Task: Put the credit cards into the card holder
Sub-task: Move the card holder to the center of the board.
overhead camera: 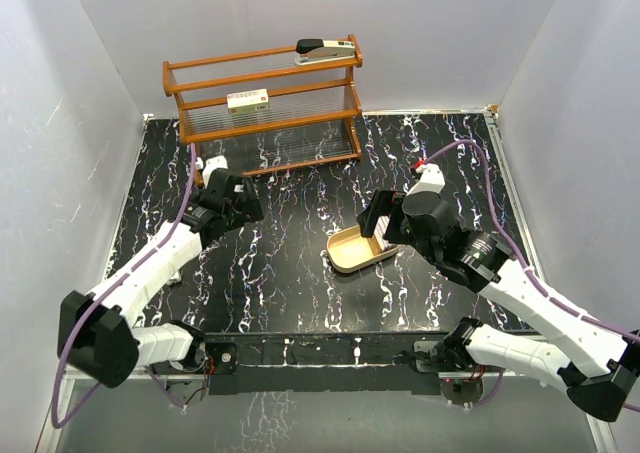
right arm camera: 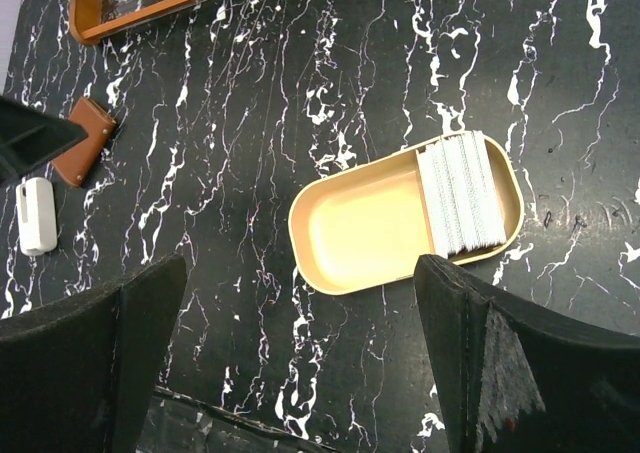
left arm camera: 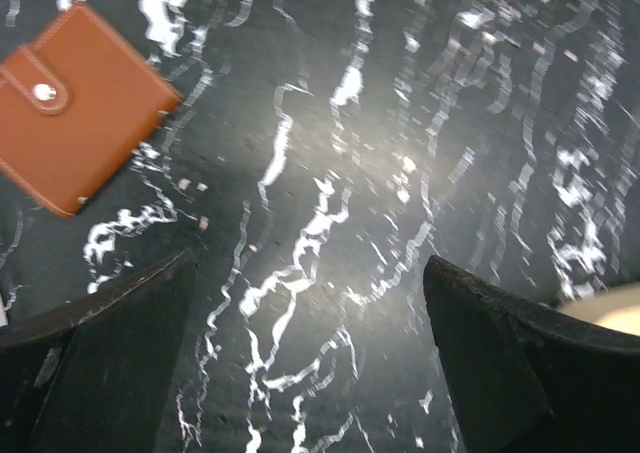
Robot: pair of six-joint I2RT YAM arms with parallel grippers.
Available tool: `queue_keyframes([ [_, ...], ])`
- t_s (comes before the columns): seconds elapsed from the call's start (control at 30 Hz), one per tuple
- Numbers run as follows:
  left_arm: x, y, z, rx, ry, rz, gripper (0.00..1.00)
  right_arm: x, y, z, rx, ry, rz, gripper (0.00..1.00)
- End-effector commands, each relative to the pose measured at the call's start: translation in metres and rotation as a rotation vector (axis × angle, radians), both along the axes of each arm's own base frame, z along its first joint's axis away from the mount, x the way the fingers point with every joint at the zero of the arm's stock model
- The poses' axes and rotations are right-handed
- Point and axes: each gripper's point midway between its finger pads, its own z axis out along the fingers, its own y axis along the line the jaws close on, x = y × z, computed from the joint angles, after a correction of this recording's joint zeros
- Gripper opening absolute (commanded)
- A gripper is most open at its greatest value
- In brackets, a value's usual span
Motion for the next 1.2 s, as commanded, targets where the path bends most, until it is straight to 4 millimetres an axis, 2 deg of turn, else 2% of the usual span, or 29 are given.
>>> queue_keyframes([
  [0.0,0.029,0.043,0.003,0.015,-0.008,0.202,0.93,0.003,0.003,0.035,0.05,-0.106,0.021,0.98],
  [0.1,0.045,0.071,-0.012,-0.049,0.056,0.305,0.93,0.003,-0.002,0.044,0.052,-0.13,0.01,0.98],
  [0.13,0.049,0.082,-0.025,-0.056,0.098,0.349,0.93,0.003,-0.003,0.047,0.058,-0.137,0.008,0.98],
  [0.2,0.056,0.099,-0.037,-0.058,0.142,0.405,0.94,0.001,-0.003,0.052,0.074,-0.148,0.01,0.98],
  [0.3,0.067,0.116,-0.055,-0.049,0.191,0.432,0.99,0.0,-0.007,0.055,0.085,-0.16,0.003,0.98],
  [0.5,0.073,0.149,-0.091,0.032,0.301,0.489,0.99,-0.002,-0.013,0.058,0.086,-0.172,-0.011,0.98],
  [0.67,0.074,0.147,-0.11,-0.009,0.327,0.448,0.99,-0.003,-0.014,0.062,0.088,-0.175,-0.016,0.98],
  [0.83,0.065,0.127,-0.118,-0.095,0.367,0.395,0.99,-0.003,-0.012,0.059,0.095,-0.177,-0.012,0.98],
  [1.03,0.036,0.103,-0.124,-0.2,0.425,0.368,0.99,0.0,-0.013,0.053,0.081,-0.164,-0.026,0.98],
  [1.17,0.017,0.09,-0.12,-0.256,0.432,0.331,0.97,-0.001,-0.017,0.051,0.067,-0.154,-0.039,0.97],
])
